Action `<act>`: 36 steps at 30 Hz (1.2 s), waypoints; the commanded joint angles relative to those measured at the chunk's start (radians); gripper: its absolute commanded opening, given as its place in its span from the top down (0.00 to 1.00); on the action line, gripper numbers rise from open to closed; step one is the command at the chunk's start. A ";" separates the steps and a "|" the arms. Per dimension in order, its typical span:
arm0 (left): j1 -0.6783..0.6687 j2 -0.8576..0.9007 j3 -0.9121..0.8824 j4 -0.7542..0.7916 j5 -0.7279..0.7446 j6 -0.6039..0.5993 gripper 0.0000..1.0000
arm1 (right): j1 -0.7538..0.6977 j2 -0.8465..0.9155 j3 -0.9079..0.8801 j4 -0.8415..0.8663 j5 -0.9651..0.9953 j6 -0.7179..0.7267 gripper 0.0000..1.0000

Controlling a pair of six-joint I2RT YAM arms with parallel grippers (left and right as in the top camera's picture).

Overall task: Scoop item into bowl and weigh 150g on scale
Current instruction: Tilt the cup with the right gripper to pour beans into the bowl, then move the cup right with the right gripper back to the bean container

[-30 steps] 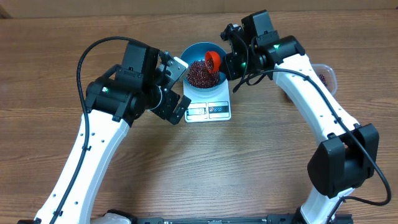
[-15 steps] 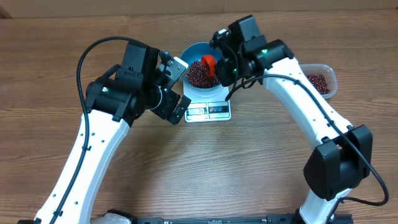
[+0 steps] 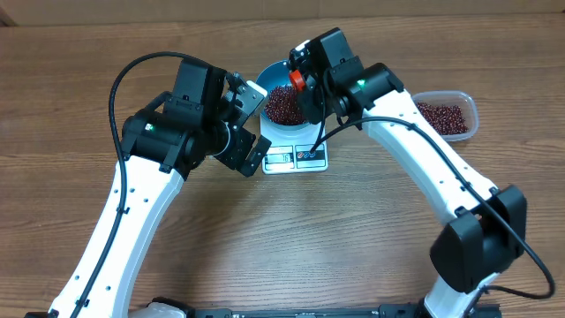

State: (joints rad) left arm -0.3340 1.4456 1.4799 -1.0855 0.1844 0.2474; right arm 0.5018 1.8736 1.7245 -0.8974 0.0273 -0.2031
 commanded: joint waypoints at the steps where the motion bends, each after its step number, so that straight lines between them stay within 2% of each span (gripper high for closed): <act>1: -0.007 -0.008 0.015 0.000 0.015 0.026 0.00 | 0.008 -0.090 0.039 0.011 0.028 -0.004 0.96; 10: -0.007 -0.008 0.015 0.000 0.015 0.026 0.00 | 0.019 -0.115 0.035 -0.018 0.031 -0.070 0.96; 20: -0.007 -0.008 0.015 0.000 0.015 0.026 0.00 | 0.021 -0.115 0.036 -0.031 0.049 -0.060 0.96; 24: -0.007 -0.008 0.015 0.000 0.015 0.026 0.00 | 0.022 -0.115 0.035 -0.056 0.018 -0.138 0.96; 28: -0.007 -0.008 0.015 0.000 0.015 0.026 0.01 | 0.022 -0.115 0.036 -0.014 0.079 -0.018 0.96; 32: -0.007 -0.008 0.015 0.000 0.015 0.026 0.00 | 0.029 -0.115 0.035 -0.052 -0.002 -0.151 0.96; 36: -0.007 -0.008 0.015 0.000 0.015 0.026 0.00 | 0.030 -0.115 0.035 -0.037 0.076 -0.059 0.96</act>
State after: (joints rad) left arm -0.3340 1.4456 1.4799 -1.0855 0.1844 0.2474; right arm 0.5240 1.7794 1.7355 -0.9432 0.0662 -0.2970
